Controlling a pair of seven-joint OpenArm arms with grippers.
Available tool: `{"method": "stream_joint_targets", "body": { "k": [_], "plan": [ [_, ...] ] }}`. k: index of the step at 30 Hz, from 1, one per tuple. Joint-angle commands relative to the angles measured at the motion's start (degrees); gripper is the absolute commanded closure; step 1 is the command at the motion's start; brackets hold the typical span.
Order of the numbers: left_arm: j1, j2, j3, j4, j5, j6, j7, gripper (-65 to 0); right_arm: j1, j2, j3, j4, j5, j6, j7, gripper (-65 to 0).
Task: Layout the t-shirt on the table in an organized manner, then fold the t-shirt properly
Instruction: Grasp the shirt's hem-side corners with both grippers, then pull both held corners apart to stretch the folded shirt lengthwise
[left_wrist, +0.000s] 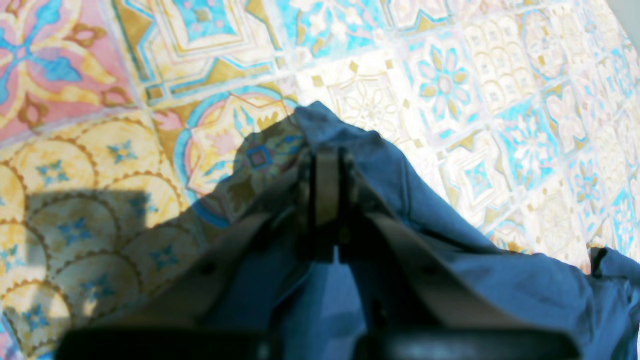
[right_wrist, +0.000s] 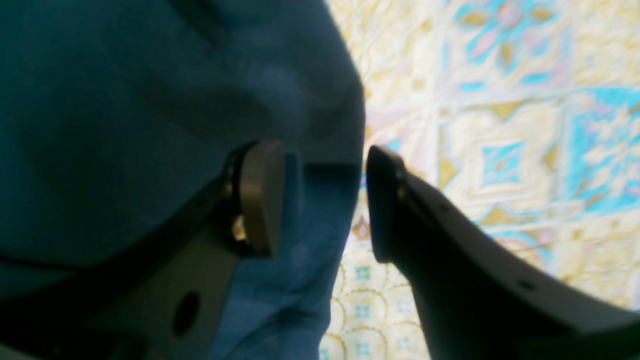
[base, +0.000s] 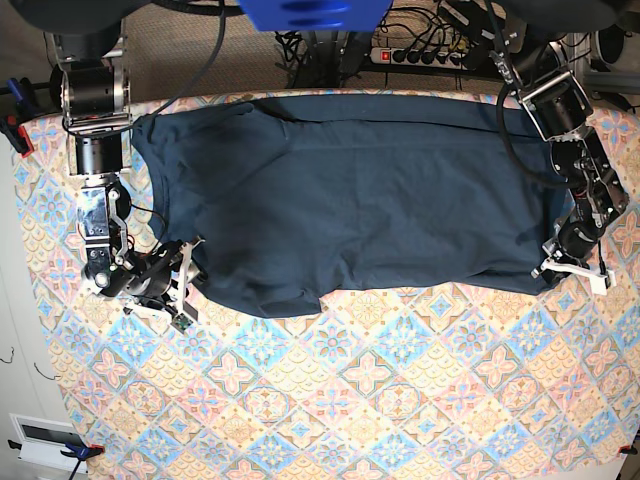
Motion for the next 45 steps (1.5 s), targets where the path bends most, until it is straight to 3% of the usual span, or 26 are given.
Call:
{"method": "stream_joint_targets", "body": {
  "k": [1,16,21,27,32,37,45],
  "plan": [
    [-1.2,-1.2,-0.1,1.1,-1.0,-0.5,-0.5,0.0,2.3,1.0,0.2,-0.5,0.4,-0.2,1.9,-25.9],
    [-1.2,-1.2,-0.2,1.1,-1.0,-0.5,-0.2,0.0,10.7,0.6,0.1,-18.3,0.2,-0.2,10.6,-26.1],
    [-1.2,-1.2,-0.2,1.1,-1.0,-0.5,-0.2,0.0,10.9,-2.5,0.5,-19.2,0.2,-0.2,10.8,-26.3],
    [-1.2,-1.2,-0.2,1.1,-1.0,-0.5,-0.1,0.0,10.9,-3.4,0.5,-19.2,0.2,-0.2,11.2,-26.3],
    [-1.2,-1.2,-0.2,1.1,-1.0,-0.5,-0.1,0.0,10.9,-7.4,0.2,-19.5,0.2,-0.2,13.2,-26.3],
    [-1.2,-1.2,-0.2,1.1,-1.0,-0.5,0.0,0.0,10.9,-7.4,0.2,-19.9,0.1,-0.2,13.7,-26.3],
    [-1.2,-1.2,-0.2,1.1,-1.0,-0.5,0.0,0.0,10.9,-5.8,0.5,-28.0,0.1,-0.2,19.3,-26.3]
  ]
}}
